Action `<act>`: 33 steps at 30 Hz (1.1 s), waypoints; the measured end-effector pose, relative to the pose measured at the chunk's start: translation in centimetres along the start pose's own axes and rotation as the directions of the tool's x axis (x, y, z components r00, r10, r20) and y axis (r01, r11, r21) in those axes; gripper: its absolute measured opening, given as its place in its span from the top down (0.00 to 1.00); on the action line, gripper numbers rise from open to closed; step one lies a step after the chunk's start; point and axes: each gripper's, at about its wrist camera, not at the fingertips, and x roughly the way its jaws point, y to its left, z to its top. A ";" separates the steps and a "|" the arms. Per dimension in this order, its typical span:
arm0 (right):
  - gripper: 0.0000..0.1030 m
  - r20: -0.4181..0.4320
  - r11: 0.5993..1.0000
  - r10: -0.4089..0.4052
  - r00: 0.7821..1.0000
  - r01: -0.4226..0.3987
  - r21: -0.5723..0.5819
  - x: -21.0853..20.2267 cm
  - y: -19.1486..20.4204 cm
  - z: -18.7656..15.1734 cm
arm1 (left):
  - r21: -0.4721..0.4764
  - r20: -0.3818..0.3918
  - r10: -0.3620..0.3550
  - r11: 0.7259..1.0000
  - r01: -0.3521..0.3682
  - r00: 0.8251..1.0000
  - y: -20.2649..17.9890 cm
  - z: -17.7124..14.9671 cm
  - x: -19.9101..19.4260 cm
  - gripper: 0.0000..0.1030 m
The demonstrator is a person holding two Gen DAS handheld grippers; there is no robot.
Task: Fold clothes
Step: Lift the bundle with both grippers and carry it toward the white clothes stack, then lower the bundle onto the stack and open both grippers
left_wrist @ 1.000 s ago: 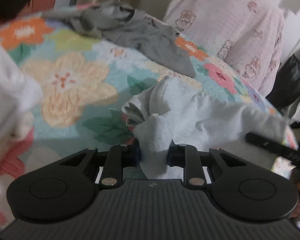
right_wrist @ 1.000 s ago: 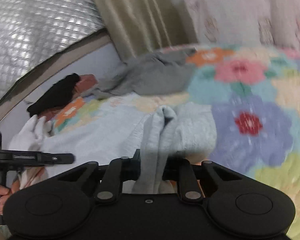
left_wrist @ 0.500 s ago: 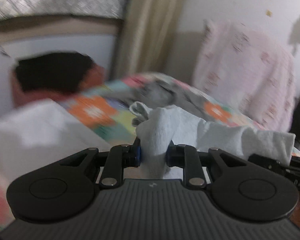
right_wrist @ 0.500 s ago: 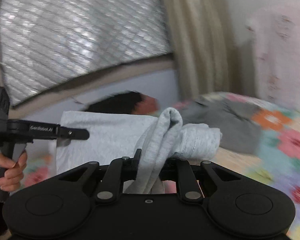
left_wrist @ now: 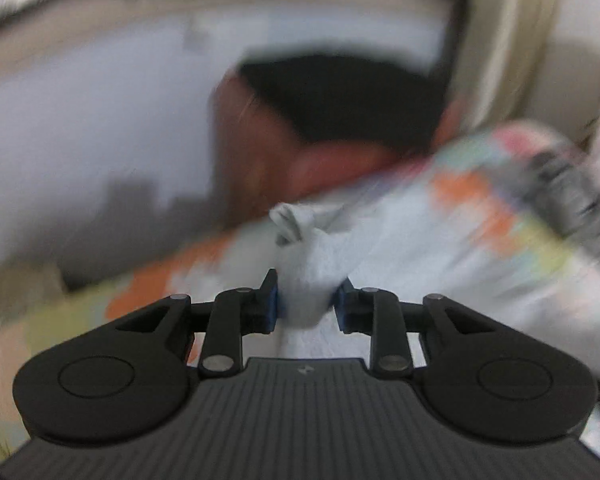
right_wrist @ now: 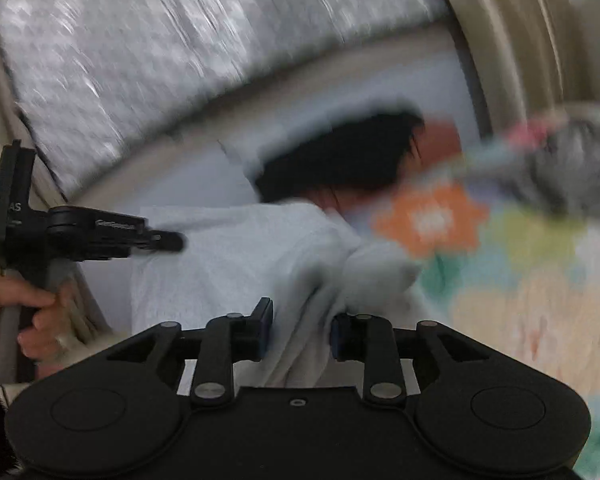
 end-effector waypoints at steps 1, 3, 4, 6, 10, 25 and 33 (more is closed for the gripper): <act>0.55 0.003 1.000 0.001 1.000 -0.001 0.029 -0.1 -0.9 -0.7 | -0.033 0.017 -0.027 0.999 0.027 0.999 0.7 -0.5 0.1 0.74; 0.44 0.024 0.994 0.035 0.999 -0.037 0.106 -0.8 -2.7 -1.6 | -0.094 0.050 -0.078 0.992 0.083 0.996 2.0 -1.0 0.0 0.74; 0.43 0.036 0.987 0.054 0.998 -0.059 0.152 -1.2 -3.5 -1.8 | -0.104 0.054 -0.087 0.990 0.093 0.995 2.2 -0.9 -0.2 0.74; 0.43 0.043 0.975 0.078 0.996 -0.085 0.206 -1.1 -4.4 -1.3 | -0.117 0.056 -0.100 0.987 0.106 0.993 2.4 -0.8 -0.4 0.76; 0.81 0.068 0.983 0.121 0.990 -0.129 0.132 -0.3 -2.6 0.6 | -0.159 0.047 -0.099 0.982 0.105 0.994 1.6 -0.3 -2.5 0.80; 0.60 0.041 0.974 -0.225 0.973 0.224 0.036 -4.3 -2.8 1.4 | 0.045 0.190 0.005 0.999 -0.014 0.982 -3.6 -4.1 -7.9 0.52; 0.60 0.206 0.954 -0.110 0.972 0.161 -0.253 -5.6 2.2 1.9 | -0.022 0.081 -0.154 0.988 0.156 0.985 -3.7 -5.4 -5.9 0.49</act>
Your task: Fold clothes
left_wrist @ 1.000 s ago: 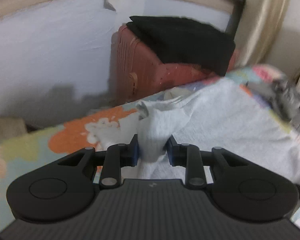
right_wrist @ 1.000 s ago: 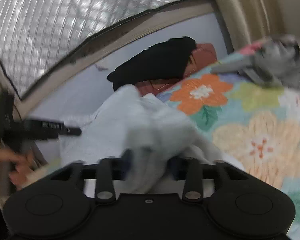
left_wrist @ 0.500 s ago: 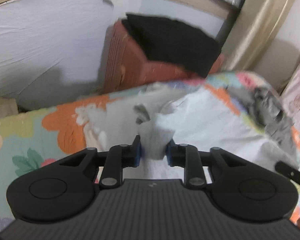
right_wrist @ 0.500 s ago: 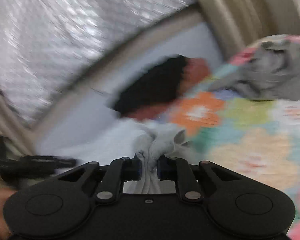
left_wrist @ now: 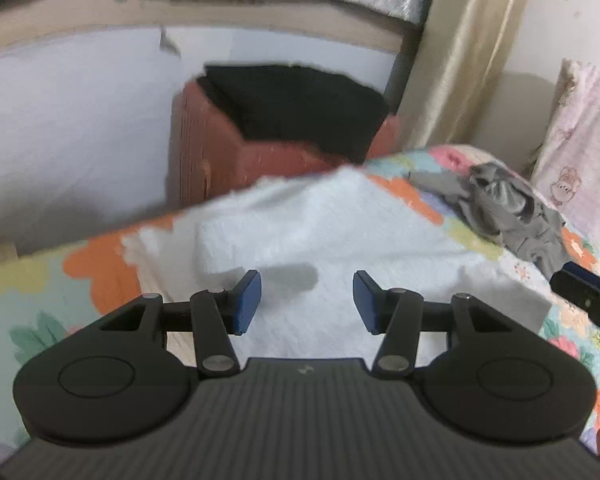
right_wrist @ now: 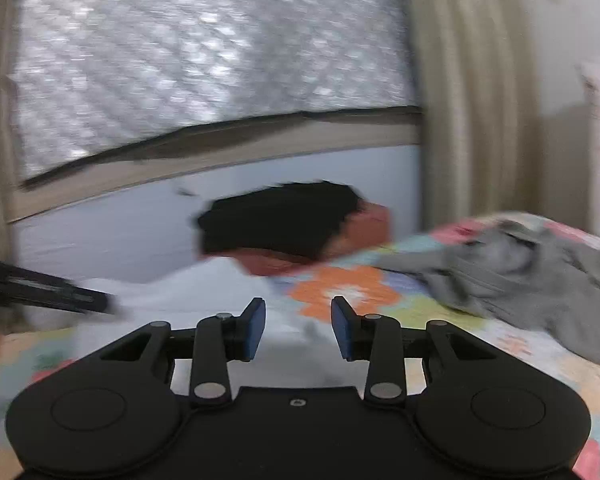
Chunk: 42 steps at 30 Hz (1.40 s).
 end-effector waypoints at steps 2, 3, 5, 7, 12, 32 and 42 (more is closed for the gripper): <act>0.60 -0.060 0.999 0.016 0.998 -0.019 -0.049 1.6 0.9 -0.6 | 0.003 -0.027 0.024 1.000 -0.024 0.999 0.1 -0.5 1.4 0.46; 0.60 -0.103 0.997 0.007 0.995 -0.014 -0.072 2.7 1.2 -1.1 | 0.009 -0.042 0.037 0.999 -0.036 0.998 0.0 -0.7 2.0 0.45; 0.60 -0.189 0.996 -0.018 0.982 0.001 -0.089 4.9 1.2 -2.7 | 0.029 -0.063 0.058 0.998 -0.056 0.996 -0.3 -1.2 3.2 0.44; 0.60 -0.243 0.995 -0.041 0.969 0.017 -0.098 6.6 1.1 -4.3 | 0.061 -0.070 0.071 0.996 -0.067 0.995 -1.1 -1.5 4.0 0.35; 0.57 -0.259 1.000 -0.026 0.965 0.021 -0.021 6.7 0.7 -4.2 | 0.172 -0.074 0.192 0.969 -0.177 0.979 -4.8 -1.9 4.5 0.20; 0.12 -0.146 0.954 -0.235 0.961 0.256 0.153 -14.9 -4.1 -0.8 | 0.108 -0.141 -0.007 0.994 0.023 0.990 -16.3 -7.1 -11.7 0.07; 0.09 -0.258 0.946 -0.253 0.932 0.294 0.134 -19.2 -3.8 -1.9 | 0.161 -0.171 -0.001 0.986 0.029 0.985 -19.9 -10.0 -15.0 0.07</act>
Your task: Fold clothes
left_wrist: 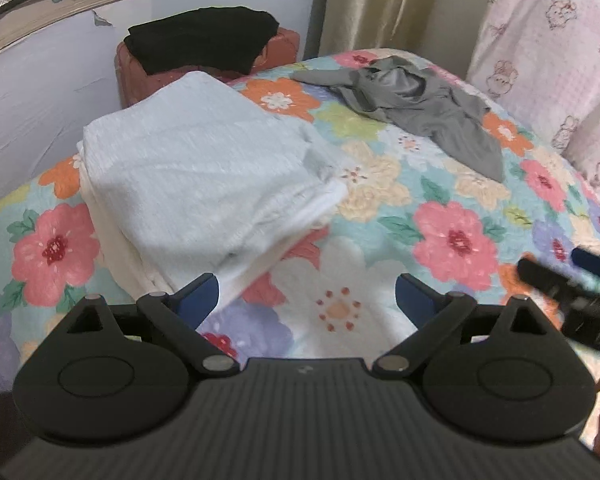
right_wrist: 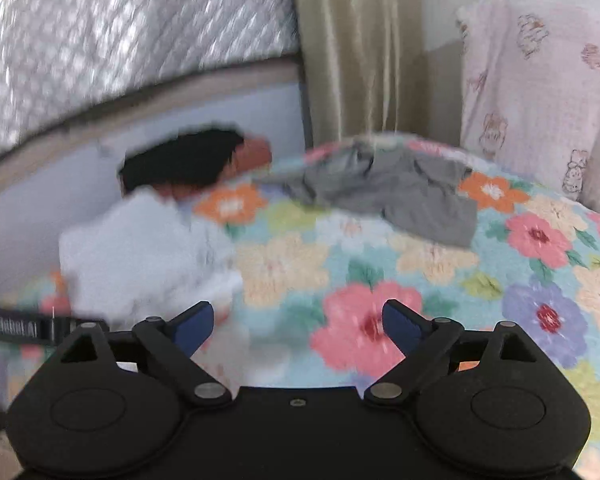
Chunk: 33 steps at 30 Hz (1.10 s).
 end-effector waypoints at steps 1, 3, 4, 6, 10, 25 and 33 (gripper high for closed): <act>0.09 -0.018 1.000 0.010 1.000 -0.010 0.006 -0.3 -0.1 -0.3 | 0.013 0.003 -0.004 1.000 0.004 1.000 -0.4 -0.3 -0.5 0.06; 0.09 -0.035 0.999 0.034 0.999 -0.033 0.032 -1.0 -0.4 -0.8 | 0.024 0.003 0.012 1.000 -0.012 1.000 -1.2 -0.8 -1.2 0.04; 0.08 -0.035 0.999 0.035 0.999 -0.034 0.035 -1.2 -0.4 -1.0 | 0.025 -0.001 0.019 1.000 -0.019 1.000 -1.5 -1.0 -1.4 0.03; 0.07 -0.034 0.999 0.031 0.999 -0.030 0.035 -1.7 -0.4 -1.4 | 0.027 -0.004 0.026 0.999 -0.026 1.000 -2.0 -1.5 -1.8 0.03; 0.06 -0.027 0.999 0.024 0.999 -0.023 0.044 -2.4 -0.4 -1.9 | 0.033 0.004 0.030 0.999 -0.030 1.000 -3.0 -2.4 -2.2 0.02; 0.05 -0.037 0.997 -0.012 0.999 0.015 0.080 -2.0 -2.3 -3.1 | 0.059 -0.013 0.075 0.996 -0.074 0.997 -4.4 -3.2 -1.0 0.02; 0.05 -0.040 0.997 -0.019 0.999 0.022 0.079 -2.1 -2.2 -3.2 | 0.060 0.009 0.104 0.993 -0.104 0.995 -4.6 -3.6 -1.4 0.02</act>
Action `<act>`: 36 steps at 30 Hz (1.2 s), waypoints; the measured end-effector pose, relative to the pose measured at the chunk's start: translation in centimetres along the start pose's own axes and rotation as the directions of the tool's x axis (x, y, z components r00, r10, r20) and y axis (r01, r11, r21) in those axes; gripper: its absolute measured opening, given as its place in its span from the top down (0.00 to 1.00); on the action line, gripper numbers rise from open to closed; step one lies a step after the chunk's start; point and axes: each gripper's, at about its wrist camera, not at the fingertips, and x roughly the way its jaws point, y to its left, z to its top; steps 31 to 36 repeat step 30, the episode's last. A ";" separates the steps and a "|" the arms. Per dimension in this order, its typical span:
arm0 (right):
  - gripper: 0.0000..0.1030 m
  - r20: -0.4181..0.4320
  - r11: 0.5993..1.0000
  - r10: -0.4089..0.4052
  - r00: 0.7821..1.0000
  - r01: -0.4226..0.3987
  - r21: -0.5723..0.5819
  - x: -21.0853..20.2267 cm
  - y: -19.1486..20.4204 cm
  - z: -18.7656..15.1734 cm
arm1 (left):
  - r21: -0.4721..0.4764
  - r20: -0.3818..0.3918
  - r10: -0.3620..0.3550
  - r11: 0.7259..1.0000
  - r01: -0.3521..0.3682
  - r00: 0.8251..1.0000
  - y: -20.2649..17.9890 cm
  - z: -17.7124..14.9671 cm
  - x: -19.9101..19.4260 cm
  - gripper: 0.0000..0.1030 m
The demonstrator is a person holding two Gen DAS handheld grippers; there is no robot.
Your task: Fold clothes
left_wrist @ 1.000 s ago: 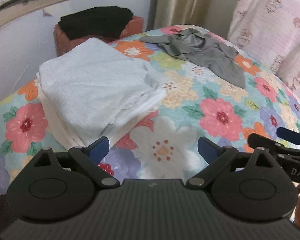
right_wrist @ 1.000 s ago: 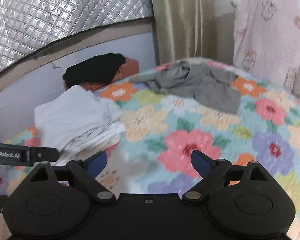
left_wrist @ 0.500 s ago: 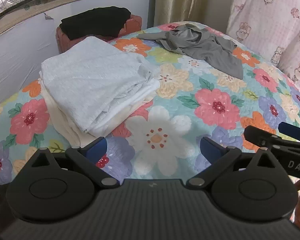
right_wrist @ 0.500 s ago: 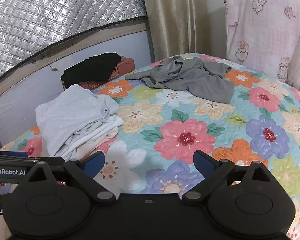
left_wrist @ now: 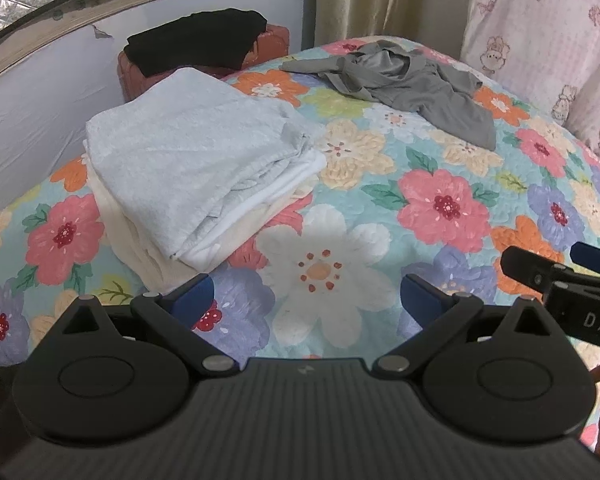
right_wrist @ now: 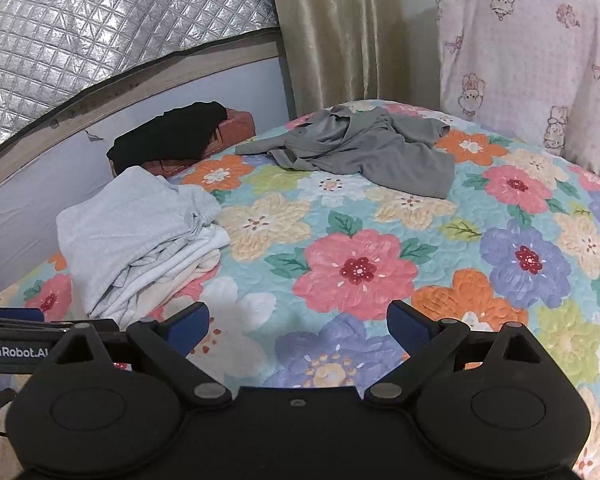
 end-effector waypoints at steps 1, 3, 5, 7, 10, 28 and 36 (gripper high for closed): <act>0.05 -0.002 1.000 -0.004 1.000 0.004 -0.001 0.0 0.1 0.0 | 0.007 0.005 0.016 1.000 -0.016 1.000 -0.1 0.0 -0.1 0.02; 0.05 0.002 1.000 -0.005 1.000 0.005 -0.008 -0.3 0.2 -0.1 | 0.019 0.008 0.024 1.000 -0.024 1.000 0.0 -0.1 -0.1 0.02; 0.05 0.007 1.000 -0.001 1.000 0.001 -0.013 -0.3 0.3 -0.2 | 0.019 0.001 0.024 1.000 -0.024 1.000 0.1 0.0 0.1 0.02; 0.05 0.001 1.000 0.002 1.000 -0.002 -0.014 -0.1 0.4 -0.3 | 0.016 -0.002 0.027 1.000 -0.027 1.000 0.3 0.0 0.2 0.02; 0.05 -0.007 1.000 0.005 1.000 -0.005 -0.018 0.3 0.6 -0.4 | 0.010 0.005 0.043 0.999 -0.043 0.999 0.4 -0.1 0.4 0.02; 0.05 -0.012 0.999 -0.008 1.000 0.008 -0.031 0.4 0.6 -0.7 | -0.024 -0.017 0.023 0.999 -0.023 1.000 1.2 -0.3 0.7 0.01; 0.05 -0.018 0.999 -0.015 1.000 0.015 -0.039 0.6 0.6 -0.9 | -0.024 -0.027 0.049 0.998 -0.050 0.998 1.2 -0.2 1.1 0.01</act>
